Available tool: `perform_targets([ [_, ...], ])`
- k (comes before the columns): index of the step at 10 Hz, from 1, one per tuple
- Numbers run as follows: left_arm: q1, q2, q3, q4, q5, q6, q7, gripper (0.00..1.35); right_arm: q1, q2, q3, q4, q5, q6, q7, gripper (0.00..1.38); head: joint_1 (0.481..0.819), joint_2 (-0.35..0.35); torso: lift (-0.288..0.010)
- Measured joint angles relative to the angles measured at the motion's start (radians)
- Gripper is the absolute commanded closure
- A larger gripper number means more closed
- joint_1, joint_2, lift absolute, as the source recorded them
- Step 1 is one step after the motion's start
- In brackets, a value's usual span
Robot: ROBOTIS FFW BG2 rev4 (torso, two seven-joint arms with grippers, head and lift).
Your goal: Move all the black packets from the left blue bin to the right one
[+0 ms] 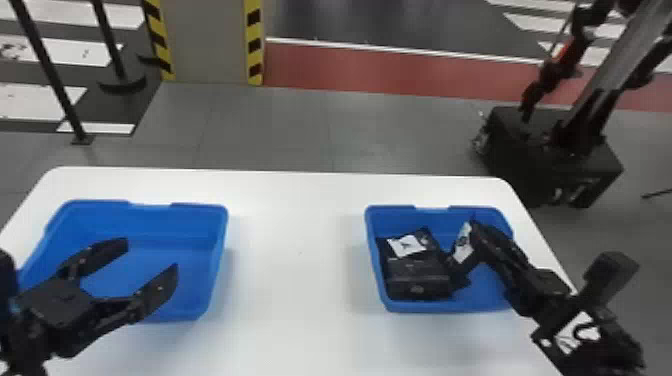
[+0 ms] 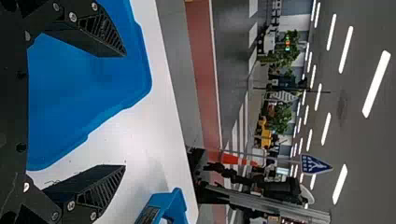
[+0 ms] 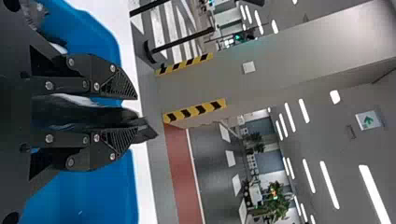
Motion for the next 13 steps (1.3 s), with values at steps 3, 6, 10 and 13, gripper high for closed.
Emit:
perform_targets([
  [3,0.073,-0.029,0.096,-0.031,0.052,-0.122,0.011,0.19,0.171,0.038,-0.002,-0.220,0.114,-0.022,-0.065,0.23,0.695,-0.090,-0.110],
  [6,0.156,-0.030,0.113,-0.049,0.106,-0.186,0.059,0.19,0.333,0.131,-0.001,-0.447,0.257,-0.081,-0.109,0.23,0.695,-0.042,-0.110],
  [10,0.224,-0.030,0.076,-0.091,0.123,-0.308,0.100,0.19,0.470,0.156,0.024,-0.596,0.293,-0.106,-0.119,0.23,0.695,-0.035,-0.110],
  [13,0.379,-0.030,0.048,-0.191,0.137,-0.471,0.258,0.19,0.586,0.165,0.053,-0.687,0.326,-0.138,-0.130,0.24,0.695,0.006,-0.110],
])
